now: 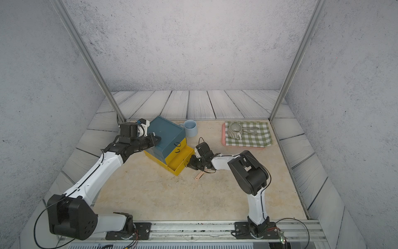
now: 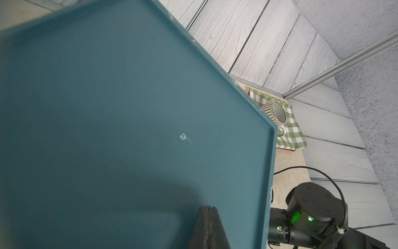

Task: Place the fruit knives into the drawer by color
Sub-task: Open the drawer in the storage box.

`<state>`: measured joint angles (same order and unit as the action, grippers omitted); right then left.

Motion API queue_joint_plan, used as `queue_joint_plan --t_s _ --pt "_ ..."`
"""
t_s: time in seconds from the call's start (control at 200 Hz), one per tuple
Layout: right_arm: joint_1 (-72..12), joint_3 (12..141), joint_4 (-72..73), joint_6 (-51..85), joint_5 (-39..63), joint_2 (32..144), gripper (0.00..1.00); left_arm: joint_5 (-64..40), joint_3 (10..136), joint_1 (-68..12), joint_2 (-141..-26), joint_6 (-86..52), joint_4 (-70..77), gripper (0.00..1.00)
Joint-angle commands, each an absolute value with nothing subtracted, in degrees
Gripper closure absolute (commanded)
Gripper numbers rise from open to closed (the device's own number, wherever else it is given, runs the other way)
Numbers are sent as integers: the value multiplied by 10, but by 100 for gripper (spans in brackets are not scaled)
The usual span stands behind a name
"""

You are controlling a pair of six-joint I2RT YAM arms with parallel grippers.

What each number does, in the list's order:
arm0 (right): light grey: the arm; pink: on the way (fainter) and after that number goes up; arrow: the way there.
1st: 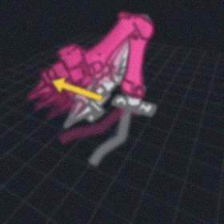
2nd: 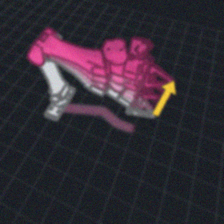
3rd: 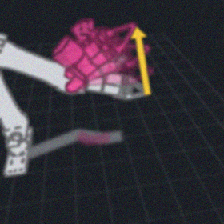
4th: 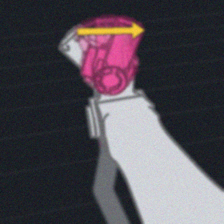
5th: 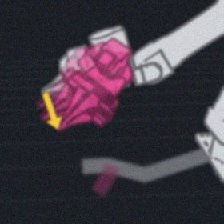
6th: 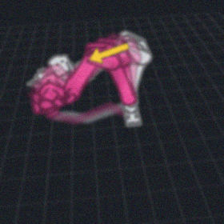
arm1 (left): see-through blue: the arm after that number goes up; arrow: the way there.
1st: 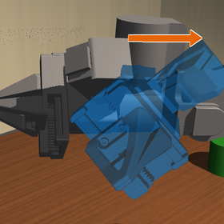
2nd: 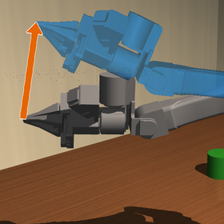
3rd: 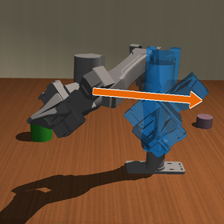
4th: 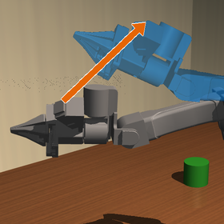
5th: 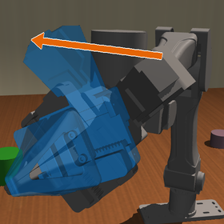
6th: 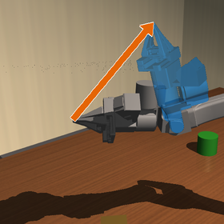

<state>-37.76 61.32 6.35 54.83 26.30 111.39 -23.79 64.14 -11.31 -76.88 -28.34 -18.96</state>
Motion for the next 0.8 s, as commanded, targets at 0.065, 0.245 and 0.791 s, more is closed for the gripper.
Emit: queue_joint_plan --t_s 0.065,0.245,0.791 --pt "-364 571 49 537 247 1079 96 -220 621 -110 -789 -279 -279 100" --pt "-358 555 42 530 245 1066 94 -219 622 -110 -787 -278 -279 100" --pt "-355 567 -64 477 220 994 73 -220 624 -109 -790 -279 -276 100"
